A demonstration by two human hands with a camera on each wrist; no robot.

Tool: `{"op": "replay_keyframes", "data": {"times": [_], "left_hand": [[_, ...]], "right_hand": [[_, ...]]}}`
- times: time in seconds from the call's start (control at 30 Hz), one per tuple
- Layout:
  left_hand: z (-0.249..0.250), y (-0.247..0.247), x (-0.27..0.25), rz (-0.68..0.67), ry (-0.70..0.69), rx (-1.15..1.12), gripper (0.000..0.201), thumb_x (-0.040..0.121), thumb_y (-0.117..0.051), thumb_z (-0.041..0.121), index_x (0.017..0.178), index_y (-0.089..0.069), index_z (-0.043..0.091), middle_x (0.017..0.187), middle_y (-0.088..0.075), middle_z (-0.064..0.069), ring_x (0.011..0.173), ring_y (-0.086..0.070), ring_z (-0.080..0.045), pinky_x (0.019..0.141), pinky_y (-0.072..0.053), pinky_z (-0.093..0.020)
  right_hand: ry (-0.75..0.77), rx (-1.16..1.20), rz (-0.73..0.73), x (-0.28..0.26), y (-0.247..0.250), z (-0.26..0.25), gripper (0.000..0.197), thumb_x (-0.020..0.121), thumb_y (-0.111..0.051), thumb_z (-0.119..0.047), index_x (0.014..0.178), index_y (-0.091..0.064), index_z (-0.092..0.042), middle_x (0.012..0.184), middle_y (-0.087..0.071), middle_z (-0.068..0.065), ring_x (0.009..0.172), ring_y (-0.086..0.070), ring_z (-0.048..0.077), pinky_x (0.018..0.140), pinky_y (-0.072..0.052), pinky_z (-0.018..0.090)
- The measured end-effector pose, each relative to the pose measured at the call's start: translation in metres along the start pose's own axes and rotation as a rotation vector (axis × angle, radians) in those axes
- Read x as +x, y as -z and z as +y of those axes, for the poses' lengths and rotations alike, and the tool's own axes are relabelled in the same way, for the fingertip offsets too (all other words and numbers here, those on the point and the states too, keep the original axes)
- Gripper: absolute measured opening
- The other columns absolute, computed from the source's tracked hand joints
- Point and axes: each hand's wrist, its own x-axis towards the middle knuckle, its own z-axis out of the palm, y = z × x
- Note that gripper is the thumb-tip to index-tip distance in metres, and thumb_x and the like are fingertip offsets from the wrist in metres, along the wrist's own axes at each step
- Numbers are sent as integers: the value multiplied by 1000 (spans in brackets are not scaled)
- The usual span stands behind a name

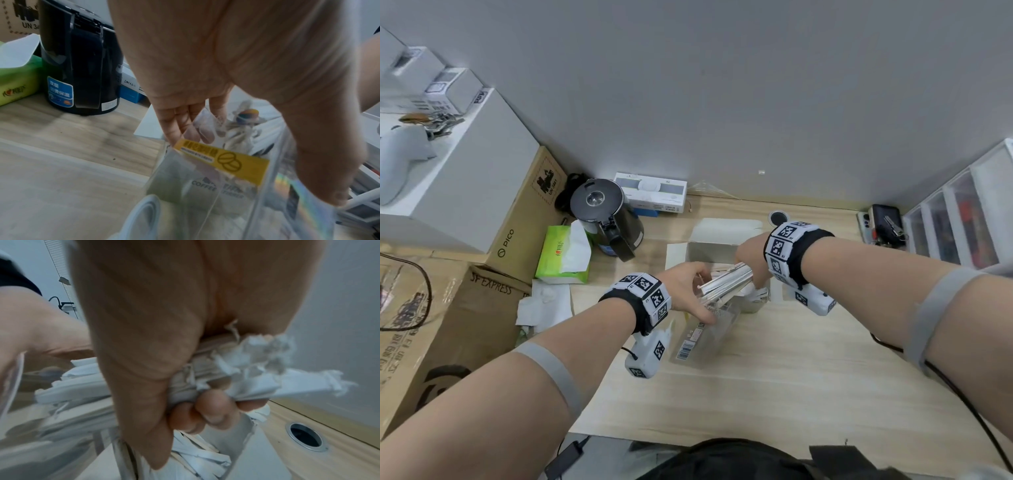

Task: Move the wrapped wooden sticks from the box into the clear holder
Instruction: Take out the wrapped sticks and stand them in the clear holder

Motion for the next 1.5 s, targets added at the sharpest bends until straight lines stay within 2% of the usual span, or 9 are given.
{"op": "replay_keyframes", "data": {"times": [0.17, 0.3, 0.47, 0.57, 0.7, 1.03, 1.17, 1.37, 1.5], "left_hand": [[0, 0, 3, -16, -2, -13, 86, 47, -94, 40, 122, -55, 20, 114, -65, 5, 104, -66, -13, 96, -56, -38], [6, 3, 8, -3, -8, 48, 92, 46, -91, 50, 126, -54, 22, 116, -61, 5, 106, -62, -14, 95, -56, -38], [8, 5, 14, 4, -17, 33, 102, 42, -91, 54, 129, -52, 19, 118, -63, 4, 106, -63, -15, 96, -55, -40], [6, 3, 14, 15, -25, 0, 104, 42, -92, 51, 131, -49, 18, 119, -63, 3, 108, -63, -16, 96, -55, -41], [3, 1, 13, 21, -33, -18, 104, 40, -93, 52, 130, -53, 20, 121, -65, 5, 111, -63, -15, 99, -54, -40], [2, 1, 11, 6, -72, -71, 98, 44, -96, 42, 132, -56, 21, 120, -69, 10, 110, -66, -11, 103, -52, -36], [5, 2, 10, 0, -80, -70, 94, 48, -97, 37, 132, -56, 20, 118, -69, 9, 109, -66, -12, 102, -52, -35], [6, 3, 10, 11, -49, 11, 106, 40, -92, 54, 132, -54, 20, 119, -65, 6, 107, -64, -14, 98, -55, -39], [5, 4, 11, 15, -40, 25, 106, 39, -92, 57, 131, -54, 21, 118, -66, 6, 106, -65, -14, 96, -56, -40]], "right_hand": [[-27, -76, -10, -4, 4, 1, 19, 86, -70, -25, 98, -62, -13, 67, -47, -3, 51, -41, 13, 43, -32, 23], [-10, -110, -38, 4, 6, -10, 30, 77, -78, -29, 101, -70, -13, 70, -56, -6, 45, -43, 11, 35, -32, 13], [41, -100, 116, -4, 14, -28, 12, 81, -69, -15, 88, -60, -12, 66, -51, -1, 48, -43, 15, 43, -34, 25], [62, -82, 92, -3, 18, -34, 28, 78, -74, -19, 102, -64, -10, 80, -60, 0, 60, -55, 19, 47, -39, 26], [75, -91, 102, -7, 20, -35, 34, 71, -78, -19, 102, -67, -14, 82, -67, -1, 65, -62, 21, 49, -46, 28], [84, -108, 67, -17, 30, -33, 37, 78, -73, -20, 112, -62, -9, 87, -59, 0, 58, -49, 15, 46, -35, 25], [115, -86, 87, -18, 33, -31, 39, 74, -76, -19, 111, -62, -13, 81, -57, -2, 65, -53, 19, 50, -40, 27], [101, -69, 28, -15, 30, -28, 19, 79, -71, -21, 93, -61, -14, 67, -50, -3, 56, -46, 16, 50, -39, 26], [74, -41, 28, -15, 33, -29, 26, 92, -56, -11, 116, -64, -7, 65, -42, -4, 51, -36, 13, 47, -30, 23]]}}
